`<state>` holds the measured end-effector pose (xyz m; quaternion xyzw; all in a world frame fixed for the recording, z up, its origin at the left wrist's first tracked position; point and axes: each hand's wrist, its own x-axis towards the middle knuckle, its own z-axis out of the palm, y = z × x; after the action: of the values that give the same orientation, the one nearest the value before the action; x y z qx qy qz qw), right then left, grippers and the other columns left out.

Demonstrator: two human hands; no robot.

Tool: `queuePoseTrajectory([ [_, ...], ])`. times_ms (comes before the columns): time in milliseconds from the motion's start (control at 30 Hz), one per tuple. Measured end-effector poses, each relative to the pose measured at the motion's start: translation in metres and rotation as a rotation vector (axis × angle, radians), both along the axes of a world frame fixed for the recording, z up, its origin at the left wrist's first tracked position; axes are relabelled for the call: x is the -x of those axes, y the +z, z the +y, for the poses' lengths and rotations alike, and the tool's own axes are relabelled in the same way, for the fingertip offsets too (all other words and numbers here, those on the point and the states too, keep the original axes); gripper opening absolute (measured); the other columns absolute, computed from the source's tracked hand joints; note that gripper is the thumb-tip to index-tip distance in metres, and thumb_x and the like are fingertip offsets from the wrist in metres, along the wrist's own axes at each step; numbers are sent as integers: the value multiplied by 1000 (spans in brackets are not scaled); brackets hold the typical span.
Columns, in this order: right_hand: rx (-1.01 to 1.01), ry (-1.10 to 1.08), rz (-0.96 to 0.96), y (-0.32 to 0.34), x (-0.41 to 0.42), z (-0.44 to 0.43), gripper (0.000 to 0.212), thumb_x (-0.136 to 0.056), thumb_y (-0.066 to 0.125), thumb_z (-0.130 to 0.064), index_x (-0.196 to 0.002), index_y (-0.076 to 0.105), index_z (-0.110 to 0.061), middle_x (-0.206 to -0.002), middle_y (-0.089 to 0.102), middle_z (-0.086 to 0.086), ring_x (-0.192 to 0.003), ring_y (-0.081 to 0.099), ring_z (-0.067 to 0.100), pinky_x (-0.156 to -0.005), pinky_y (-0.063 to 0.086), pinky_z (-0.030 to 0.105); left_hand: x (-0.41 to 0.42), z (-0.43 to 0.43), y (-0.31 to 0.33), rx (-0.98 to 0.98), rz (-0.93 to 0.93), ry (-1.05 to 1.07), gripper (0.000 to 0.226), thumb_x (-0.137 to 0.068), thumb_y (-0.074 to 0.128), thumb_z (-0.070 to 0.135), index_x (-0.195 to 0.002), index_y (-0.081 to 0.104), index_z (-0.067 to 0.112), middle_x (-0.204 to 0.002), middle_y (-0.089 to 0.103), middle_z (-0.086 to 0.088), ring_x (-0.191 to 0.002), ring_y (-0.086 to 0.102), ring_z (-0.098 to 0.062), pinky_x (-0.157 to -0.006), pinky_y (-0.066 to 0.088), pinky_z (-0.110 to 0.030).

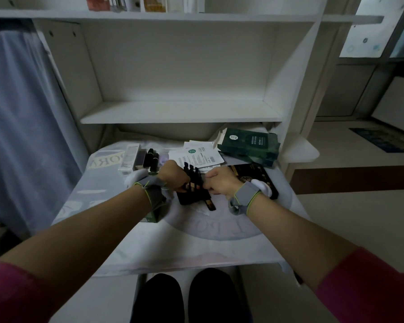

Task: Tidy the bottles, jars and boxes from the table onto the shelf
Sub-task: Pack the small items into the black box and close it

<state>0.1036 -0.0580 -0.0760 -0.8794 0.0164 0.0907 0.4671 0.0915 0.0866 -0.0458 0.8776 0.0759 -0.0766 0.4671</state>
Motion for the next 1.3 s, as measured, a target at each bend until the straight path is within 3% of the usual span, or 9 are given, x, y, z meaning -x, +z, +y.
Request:
queuePoseTrajectory([
  [67,-29,-51,-69,3,-3,-7,27,-74,67,2,-63,54,-19,-74,55,5,-79,52,23,-66,44,35,1,-1,4,11,-15,-6,27,-85,55,-5,-109,59,-16,-83,62,-16,-60,59,-22,-56,54,-23],
  [133,-14,-108,-138,11,-3,-16,15,-78,67,-2,-78,64,-17,-86,64,6,-88,57,25,-76,48,32,0,-2,7,36,-39,5,25,-86,53,-5,-108,60,-15,-83,60,-16,-60,58,-21,-57,54,-25],
  [300,445,-167,-231,22,0,-38,26,-86,63,-21,-108,62,-8,-120,56,14,-116,47,37,-98,41,43,-2,-8,8,70,-83,17,26,-85,52,-3,-107,60,-14,-86,59,-16,-75,58,-26,-73,56,-39],
  [400,591,-182,-118,18,7,-43,40,-87,60,-35,-118,52,-12,-135,38,16,-128,29,38,-105,28,49,-2,-12,5,88,-91,17,21,-85,52,-4,-102,62,-11,-85,59,-15,-72,58,-27,-56,55,-29],
  [467,599,-152,-63,13,8,-43,49,-86,58,-38,-124,45,-10,-141,31,18,-130,23,40,-107,28,51,-1,-12,3,117,-97,24,11,-86,52,-6,-83,62,-3,-80,58,-14,-62,55,-25,-42,50,-20],
  [600,639,-91,-38,10,13,-41,56,-84,61,-39,-128,42,-8,-142,27,18,-131,23,41,-106,28,51,-1,-13,2,196,-108,46,31,-87,51,-12,-62,54,7,-64,51,-9,-55,49,-20,-35,45,-15],
  [767,693,-1,-18,19,16,-31,50,-90,54,-43,-125,47,-8,-141,31,19,-128,30,40,-101,32,45,-4,-8,0,179,-133,63,28,-87,53,-9,-64,57,8,-79,56,-14,-61,53,-23,-40,50,-20],
  [967,793,-112,-46,18,1,-37,63,-82,58,-49,-132,43,-14,-142,30,15,-128,26,41,-102,32,55,-3,-3,0,192,-154,85,27,-87,55,-8,-66,55,9,-67,52,-9,-54,50,-20,-34,46,-17],
  [1300,821,-75,-4,5,4,-49,71,-84,49,-64,-141,33,-23,-146,23,18,-130,22,44,-104,31,50,-5,-5,-1,215,-158,90,25,-87,57,-5,-68,56,11,-71,55,-9,-58,53,-19,-37,48,-17],
])
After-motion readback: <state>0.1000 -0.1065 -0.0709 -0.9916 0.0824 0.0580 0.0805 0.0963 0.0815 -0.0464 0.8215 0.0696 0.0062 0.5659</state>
